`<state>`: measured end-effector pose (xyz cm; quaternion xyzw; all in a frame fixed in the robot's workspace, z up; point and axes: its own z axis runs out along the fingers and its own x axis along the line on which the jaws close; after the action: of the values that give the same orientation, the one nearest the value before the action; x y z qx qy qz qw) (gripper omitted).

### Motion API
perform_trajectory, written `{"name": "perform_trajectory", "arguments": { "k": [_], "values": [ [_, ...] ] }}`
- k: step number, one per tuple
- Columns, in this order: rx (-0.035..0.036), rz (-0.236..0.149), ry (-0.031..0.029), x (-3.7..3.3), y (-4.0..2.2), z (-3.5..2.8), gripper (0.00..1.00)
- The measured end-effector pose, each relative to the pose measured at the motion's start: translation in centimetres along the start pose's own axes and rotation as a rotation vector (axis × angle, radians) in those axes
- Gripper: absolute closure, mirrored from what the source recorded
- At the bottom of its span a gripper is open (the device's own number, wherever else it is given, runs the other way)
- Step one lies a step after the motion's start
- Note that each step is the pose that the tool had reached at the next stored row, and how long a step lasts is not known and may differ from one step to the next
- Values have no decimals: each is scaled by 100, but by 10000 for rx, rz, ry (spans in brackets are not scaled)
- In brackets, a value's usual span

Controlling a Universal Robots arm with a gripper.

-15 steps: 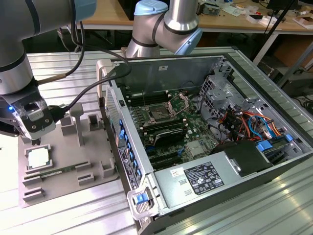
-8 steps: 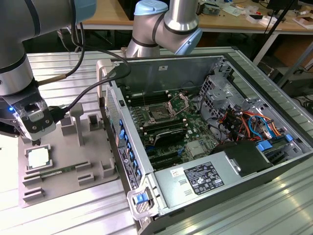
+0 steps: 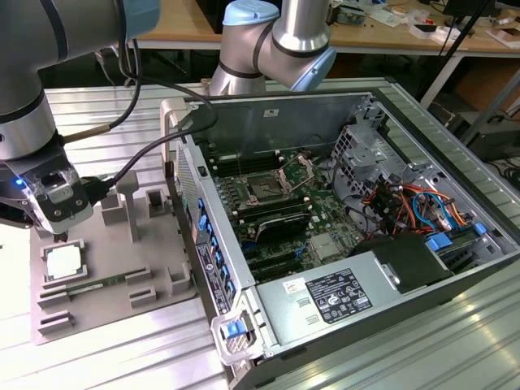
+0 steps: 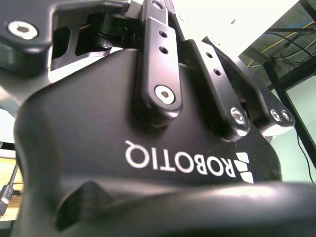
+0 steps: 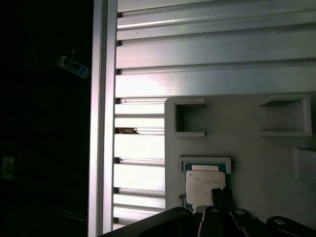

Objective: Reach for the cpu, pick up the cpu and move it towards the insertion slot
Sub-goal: 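Pick up the cpu and move it towards the insertion slot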

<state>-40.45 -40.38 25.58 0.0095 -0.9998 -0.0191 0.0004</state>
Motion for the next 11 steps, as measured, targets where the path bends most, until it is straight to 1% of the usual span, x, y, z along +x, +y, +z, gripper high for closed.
{"name": "perform_trajectory", "arguments": {
  "k": [11],
  "values": [
    [0, -1, 0, 0, -5, 30, 89]
  ]
}}
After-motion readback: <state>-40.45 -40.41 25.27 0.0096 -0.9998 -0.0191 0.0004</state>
